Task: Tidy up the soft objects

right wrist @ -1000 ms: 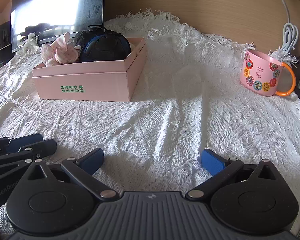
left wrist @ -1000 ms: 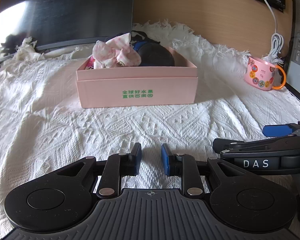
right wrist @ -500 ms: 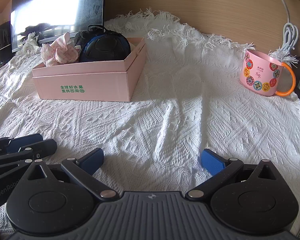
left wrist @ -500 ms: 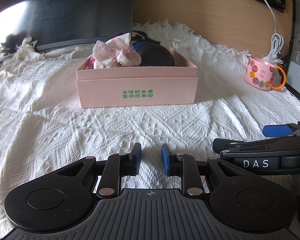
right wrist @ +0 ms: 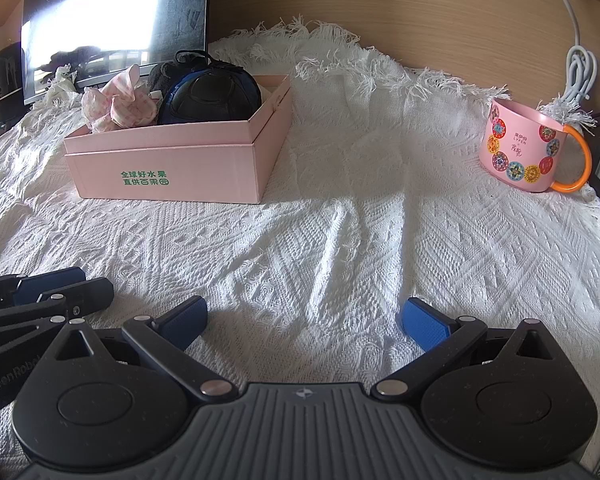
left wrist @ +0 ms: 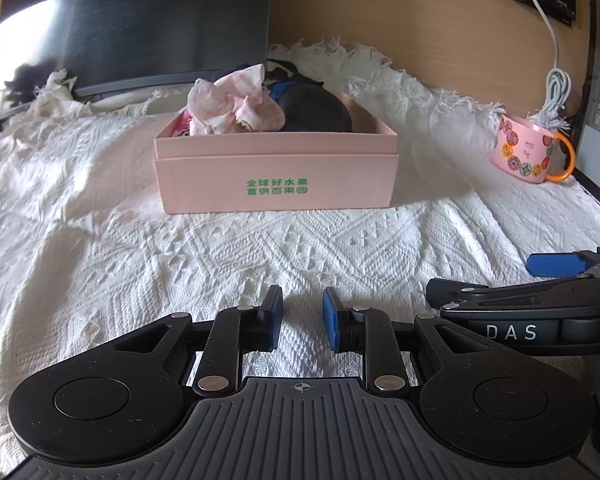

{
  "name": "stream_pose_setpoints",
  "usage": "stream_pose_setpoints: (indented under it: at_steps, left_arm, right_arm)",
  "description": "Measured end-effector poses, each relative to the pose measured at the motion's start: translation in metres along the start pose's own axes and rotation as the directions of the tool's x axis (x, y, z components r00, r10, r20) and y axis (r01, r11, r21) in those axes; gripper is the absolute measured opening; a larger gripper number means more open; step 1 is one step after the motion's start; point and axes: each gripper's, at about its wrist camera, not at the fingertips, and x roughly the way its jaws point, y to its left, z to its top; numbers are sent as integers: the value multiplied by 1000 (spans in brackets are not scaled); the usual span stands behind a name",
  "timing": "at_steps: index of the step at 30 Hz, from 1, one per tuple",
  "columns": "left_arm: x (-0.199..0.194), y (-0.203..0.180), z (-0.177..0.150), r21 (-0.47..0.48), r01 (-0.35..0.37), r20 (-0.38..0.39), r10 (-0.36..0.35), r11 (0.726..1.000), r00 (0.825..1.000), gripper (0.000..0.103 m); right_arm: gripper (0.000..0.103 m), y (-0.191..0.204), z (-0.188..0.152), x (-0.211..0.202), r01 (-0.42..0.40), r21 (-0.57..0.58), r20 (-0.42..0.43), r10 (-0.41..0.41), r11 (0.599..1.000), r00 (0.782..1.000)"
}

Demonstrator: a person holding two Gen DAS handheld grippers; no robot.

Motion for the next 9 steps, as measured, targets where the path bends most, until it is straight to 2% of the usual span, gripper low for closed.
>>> stream_pose_setpoints:
  at_steps: [9]
  left_arm:
    - [0, -4, 0, 29, -17, -3, 17, 999, 1000, 25]
  right_arm:
    - [103, 0, 0, 0, -1, 0, 0, 1, 1000, 1000]
